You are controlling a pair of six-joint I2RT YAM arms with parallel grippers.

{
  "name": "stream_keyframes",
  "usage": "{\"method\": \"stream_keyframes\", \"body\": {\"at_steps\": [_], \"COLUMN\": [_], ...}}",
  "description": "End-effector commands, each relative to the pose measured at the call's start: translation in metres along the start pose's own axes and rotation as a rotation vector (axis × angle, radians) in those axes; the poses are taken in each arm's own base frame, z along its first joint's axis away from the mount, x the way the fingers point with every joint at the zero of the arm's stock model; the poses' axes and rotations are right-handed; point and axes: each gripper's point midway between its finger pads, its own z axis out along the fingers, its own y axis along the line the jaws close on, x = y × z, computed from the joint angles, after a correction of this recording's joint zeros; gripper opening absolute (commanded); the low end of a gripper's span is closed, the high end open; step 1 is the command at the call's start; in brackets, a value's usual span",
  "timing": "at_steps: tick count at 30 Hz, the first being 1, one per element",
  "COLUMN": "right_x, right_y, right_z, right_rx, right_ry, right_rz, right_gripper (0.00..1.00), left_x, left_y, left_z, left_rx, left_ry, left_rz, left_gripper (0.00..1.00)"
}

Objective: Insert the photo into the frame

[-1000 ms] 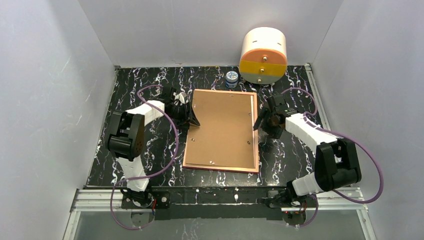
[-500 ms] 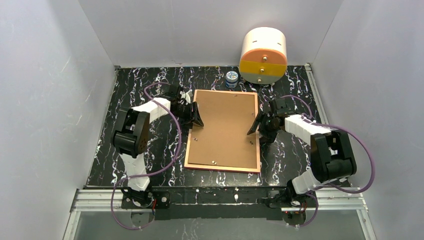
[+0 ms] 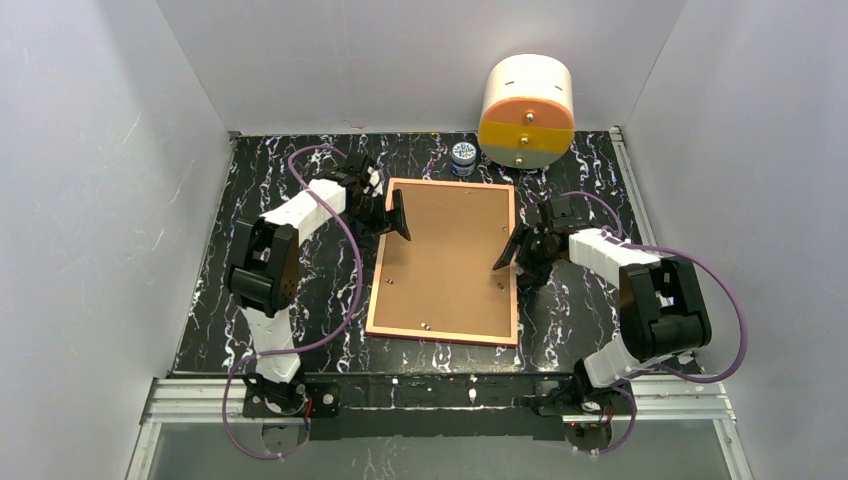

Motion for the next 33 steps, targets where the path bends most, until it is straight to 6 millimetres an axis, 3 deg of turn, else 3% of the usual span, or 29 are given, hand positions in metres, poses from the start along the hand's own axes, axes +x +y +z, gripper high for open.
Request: {"method": "stream_keyframes", "body": {"at_steps": [1, 11, 16, 21, 28, 33], "right_x": [-0.004, -0.006, -0.004, -0.003, 0.0, -0.015], "right_y": [0.008, 0.012, 0.013, 0.026, 0.052, 0.052], "right_z": [-0.003, -0.004, 0.004, 0.009, 0.017, 0.012], "right_rx": [-0.011, -0.034, -0.04, -0.103, -0.16, -0.076], "right_ry": [-0.009, -0.008, 0.035, 0.09, 0.141, 0.078], "right_rz": [-0.011, -0.034, -0.059, -0.124, -0.221, -0.204], "right_gripper": [0.76, 0.71, 0.64, 0.61, 0.6, 0.59], "left_x": [0.002, -0.002, 0.008, 0.017, 0.033, 0.042], "left_y": [0.004, 0.023, 0.026, 0.028, 0.064, 0.061], "left_z": [-0.017, -0.009, 0.003, 0.012, 0.004, -0.007], "left_rx": [-0.076, -0.151, -0.117, -0.091, -0.227, -0.184], "left_ry": [-0.001, -0.027, -0.006, -0.003, -0.08, -0.14], "left_rz": [0.013, 0.069, 0.077, 0.056, 0.038, 0.019], "left_gripper": [0.94, 0.84, 0.77, 0.63, 0.3, 0.25]}}
